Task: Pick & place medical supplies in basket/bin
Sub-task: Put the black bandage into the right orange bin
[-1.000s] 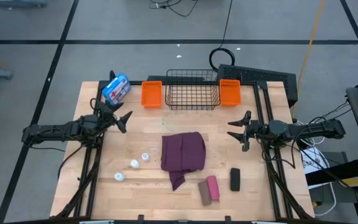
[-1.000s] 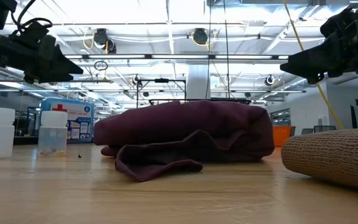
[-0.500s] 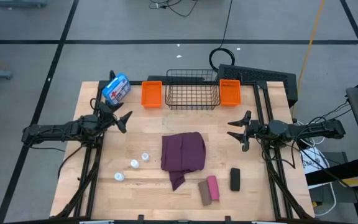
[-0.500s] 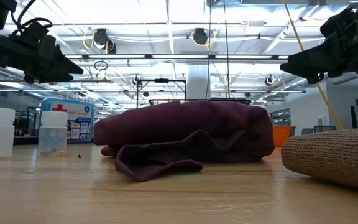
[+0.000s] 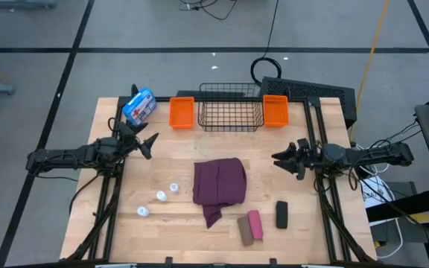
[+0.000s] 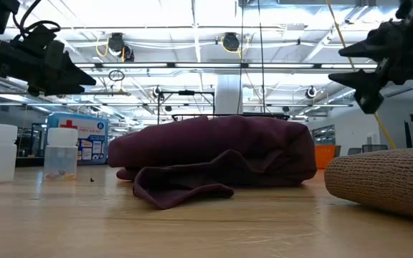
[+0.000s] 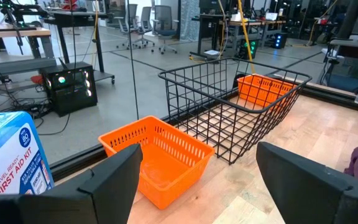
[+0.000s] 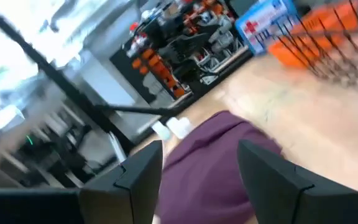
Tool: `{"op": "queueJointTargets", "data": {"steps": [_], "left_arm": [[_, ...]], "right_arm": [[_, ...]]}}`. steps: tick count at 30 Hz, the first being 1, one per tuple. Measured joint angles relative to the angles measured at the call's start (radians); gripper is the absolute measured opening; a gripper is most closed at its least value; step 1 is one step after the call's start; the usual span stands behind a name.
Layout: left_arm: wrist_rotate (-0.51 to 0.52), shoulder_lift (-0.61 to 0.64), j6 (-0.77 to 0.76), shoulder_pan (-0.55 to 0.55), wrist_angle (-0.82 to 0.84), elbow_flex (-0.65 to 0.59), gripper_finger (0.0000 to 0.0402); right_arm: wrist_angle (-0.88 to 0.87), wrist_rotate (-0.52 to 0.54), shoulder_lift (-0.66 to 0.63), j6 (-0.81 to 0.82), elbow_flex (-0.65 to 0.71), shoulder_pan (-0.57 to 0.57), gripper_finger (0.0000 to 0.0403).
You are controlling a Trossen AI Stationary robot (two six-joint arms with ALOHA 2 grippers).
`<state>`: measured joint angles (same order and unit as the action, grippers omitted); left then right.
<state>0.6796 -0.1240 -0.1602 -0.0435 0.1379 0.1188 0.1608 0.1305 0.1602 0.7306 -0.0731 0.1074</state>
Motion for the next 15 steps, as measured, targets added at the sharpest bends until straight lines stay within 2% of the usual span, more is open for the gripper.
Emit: {"op": "queueJointTargets", "data": {"steps": [2, 5, 9, 11, 15], "left_arm": [[0.0, 0.0, 0.0, 0.0, 0.0, 0.0, 0.0324], [0.0, 0.0, 0.0, 0.0, 0.0, 0.0, 0.0324], [0.0, 0.0, 0.0, 0.0, 0.0, 0.0, 0.0324], [0.0, 0.0, 0.0, 0.0, -0.001, 0.0, 0.0324], [0.0, 0.0, 0.0, 0.0, -0.001, 0.0, 0.0324]], "right_arm": [[0.0, 0.05, 0.0, 0.051, 0.0, -0.002, 0.0196], [-0.013, 0.183, 0.0, 0.069, 0.0, -0.003, 0.0197], [0.053, 0.197, 0.025, 0.124, 0.0, -0.001, 0.0197], [0.223, 0.119, 0.057, 0.067, 0.0, -0.001, 0.0199], [0.719, -0.119, 0.185, -0.108, 0.0, 0.053, 0.0206]]}}
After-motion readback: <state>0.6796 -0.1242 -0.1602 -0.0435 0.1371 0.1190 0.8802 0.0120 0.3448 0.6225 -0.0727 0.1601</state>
